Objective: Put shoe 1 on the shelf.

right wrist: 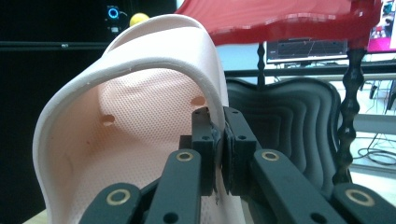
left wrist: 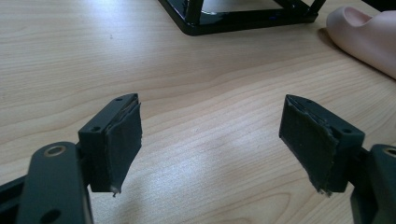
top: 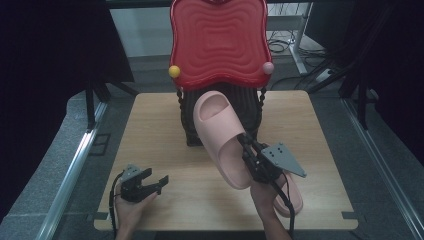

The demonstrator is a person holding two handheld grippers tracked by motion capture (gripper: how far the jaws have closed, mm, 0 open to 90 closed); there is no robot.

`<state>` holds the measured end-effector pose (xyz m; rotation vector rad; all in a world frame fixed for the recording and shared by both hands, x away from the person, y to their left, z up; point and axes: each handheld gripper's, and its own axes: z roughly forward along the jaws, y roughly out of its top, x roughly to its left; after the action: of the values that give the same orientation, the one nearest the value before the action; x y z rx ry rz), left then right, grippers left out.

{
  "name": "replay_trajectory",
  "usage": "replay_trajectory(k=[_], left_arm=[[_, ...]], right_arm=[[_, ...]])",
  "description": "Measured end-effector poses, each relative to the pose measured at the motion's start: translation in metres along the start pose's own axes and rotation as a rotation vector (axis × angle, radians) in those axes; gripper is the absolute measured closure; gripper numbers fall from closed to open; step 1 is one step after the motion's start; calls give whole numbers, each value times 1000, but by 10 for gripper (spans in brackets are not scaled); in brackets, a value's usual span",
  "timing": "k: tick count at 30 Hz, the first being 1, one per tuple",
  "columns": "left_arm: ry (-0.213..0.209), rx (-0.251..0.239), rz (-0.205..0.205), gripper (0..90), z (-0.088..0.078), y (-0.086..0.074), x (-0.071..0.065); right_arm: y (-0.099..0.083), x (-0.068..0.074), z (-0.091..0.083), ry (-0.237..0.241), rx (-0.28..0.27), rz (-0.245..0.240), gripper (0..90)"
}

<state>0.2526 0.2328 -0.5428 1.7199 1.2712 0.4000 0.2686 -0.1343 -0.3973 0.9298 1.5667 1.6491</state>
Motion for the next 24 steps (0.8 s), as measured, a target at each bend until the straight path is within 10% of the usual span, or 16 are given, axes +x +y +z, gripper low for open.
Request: replay_trajectory(k=[24], left_arm=[[14, -3, 24, 211, -2, 2, -5]], right_arm=[[49, 1, 44, -19, -44, 12, 848]])
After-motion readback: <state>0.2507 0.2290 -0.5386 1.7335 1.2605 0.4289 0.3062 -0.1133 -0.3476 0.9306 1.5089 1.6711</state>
